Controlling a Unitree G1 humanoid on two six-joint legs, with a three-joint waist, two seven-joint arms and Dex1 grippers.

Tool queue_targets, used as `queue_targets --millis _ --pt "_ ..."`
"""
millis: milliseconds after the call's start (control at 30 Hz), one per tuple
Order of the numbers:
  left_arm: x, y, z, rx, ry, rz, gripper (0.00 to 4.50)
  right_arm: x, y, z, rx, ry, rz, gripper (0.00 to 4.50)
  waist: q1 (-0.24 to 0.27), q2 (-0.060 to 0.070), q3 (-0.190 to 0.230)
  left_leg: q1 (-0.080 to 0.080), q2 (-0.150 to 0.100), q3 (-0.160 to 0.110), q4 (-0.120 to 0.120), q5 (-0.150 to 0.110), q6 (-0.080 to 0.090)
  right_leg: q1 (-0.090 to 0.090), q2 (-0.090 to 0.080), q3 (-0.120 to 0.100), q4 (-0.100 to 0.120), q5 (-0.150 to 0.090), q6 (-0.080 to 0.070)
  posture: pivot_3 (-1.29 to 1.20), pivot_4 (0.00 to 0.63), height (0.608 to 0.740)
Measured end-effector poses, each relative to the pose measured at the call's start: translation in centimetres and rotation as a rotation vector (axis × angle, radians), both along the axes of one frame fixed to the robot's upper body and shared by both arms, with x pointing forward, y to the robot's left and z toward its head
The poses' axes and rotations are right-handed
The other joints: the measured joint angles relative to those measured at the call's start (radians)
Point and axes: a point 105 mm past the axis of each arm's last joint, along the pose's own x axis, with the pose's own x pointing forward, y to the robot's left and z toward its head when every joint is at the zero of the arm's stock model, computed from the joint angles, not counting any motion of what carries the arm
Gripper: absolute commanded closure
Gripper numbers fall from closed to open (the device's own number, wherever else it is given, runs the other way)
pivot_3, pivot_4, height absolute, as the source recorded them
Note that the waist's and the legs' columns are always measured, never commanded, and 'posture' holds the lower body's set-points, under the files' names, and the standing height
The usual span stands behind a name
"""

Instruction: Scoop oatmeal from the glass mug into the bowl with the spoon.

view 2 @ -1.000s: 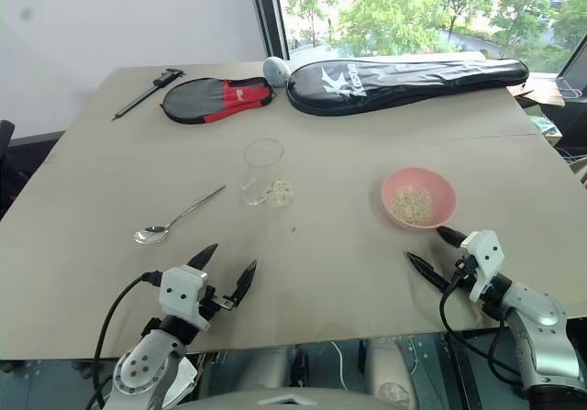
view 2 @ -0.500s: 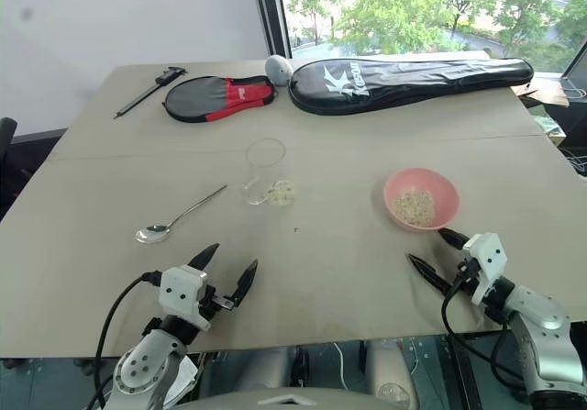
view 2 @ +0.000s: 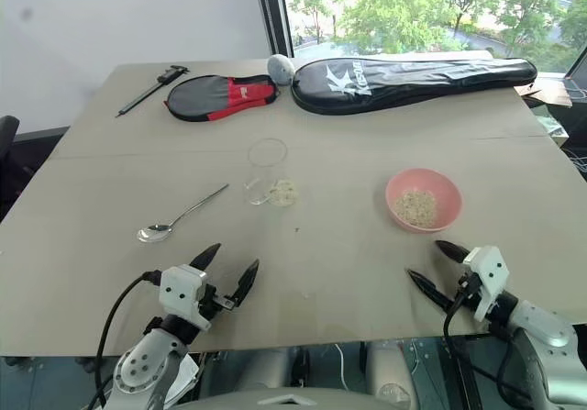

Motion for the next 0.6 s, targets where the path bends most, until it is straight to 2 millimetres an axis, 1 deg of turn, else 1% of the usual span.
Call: queue_targets --millis 67,133,233,300,367,400,433,500,567,600 --pt "0.1 0.3 0.2 0.001 0.002 0.021 0.08 -0.7 0.9 0.0 0.005 0.015 0.042 0.0 -0.003 -0.003 0.002 0.0 0.0 0.0 -0.001 0.0 0.0 0.0 0.001 0.0 0.0 0.0 0.0 0.0 0.15 0.74" --pt "0.3 1.2 0.4 -0.001 0.01 0.062 0.08 -1.3 2.2 0.2 0.009 0.028 0.097 0.0 -0.005 -0.005 0.005 0.0 0.0 -0.001 -0.002 0.0 0.0 -0.002 0.001 0.0 0.0 0.0 0.0 0.0 0.15 0.74" --pt "0.8 3.2 1.0 -0.001 0.026 0.124 0.08 -2.2 4.5 0.8 0.036 0.046 0.186 0.0 -0.009 -0.009 0.011 -0.001 0.0 0.0 -0.003 0.001 0.002 -0.004 0.002 -0.001 0.0 0.0 0.0 0.0 0.15 0.74" --pt "1.3 4.2 1.5 0.012 0.047 0.118 0.08 -2.0 5.6 1.8 0.053 0.027 0.221 0.0 -0.009 -0.013 0.015 -0.003 0.0 0.0 -0.003 0.003 0.004 -0.007 0.003 -0.001 0.001 0.0 0.0 0.0 0.15 0.74" --pt "2.1 6.2 2.6 0.063 0.062 0.105 0.08 -1.7 7.4 3.8 0.068 -0.018 0.299 0.0 -0.009 -0.017 0.02 -0.004 0.001 0.0 -0.003 0.003 0.004 -0.008 0.004 -0.002 0.002 -0.001 -0.002 0.0 0.15 0.74" --pt "2.6 7.6 3.3 0.103 0.065 0.112 0.08 -1.8 8.4 4.8 0.075 -0.04 0.343 0.0 -0.008 -0.019 0.021 -0.005 0.0 0.0 -0.003 0.003 0.004 -0.008 0.004 -0.002 0.002 -0.001 -0.003 0.0 0.15 0.74" --pt "2.7 8.0 3.5 0.117 0.067 0.116 0.08 -1.8 8.7 5.1 0.078 -0.044 0.354 0.0 -0.007 -0.019 0.021 -0.006 0.0 0.0 -0.003 0.003 0.004 -0.008 0.004 -0.002 0.001 -0.001 -0.003 0.0 0.15 0.74" --pt "3.4 9.5 4.5 0.155 0.073 0.121 0.08 -1.7 9.7 6.0 0.092 -0.053 0.38 0.0 -0.005 -0.02 0.021 -0.008 -0.001 0.0 -0.003 0.003 0.004 -0.008 0.002 -0.002 0.0 -0.001 -0.003 0.0 0.15 0.74" --pt "3.8 10.1 4.7 0.168 0.091 0.119 0.08 -1.6 10.0 6.2 0.092 -0.051 0.384 0.0 -0.002 -0.02 0.021 -0.01 -0.004 0.0 -0.003 0.003 0.004 -0.009 0.0 -0.002 -0.001 -0.001 -0.004 0.0 0.15 0.74" --pt "4.2 10.7 5.0 0.179 0.101 0.118 0.08 -1.5 10.4 6.4 0.087 -0.054 0.395 0.0 -0.001 -0.022 0.022 -0.011 -0.004 0.0 -0.003 0.003 0.004 -0.009 0.0 -0.003 -0.001 -0.001 -0.004 0.0 0.15 0.74"
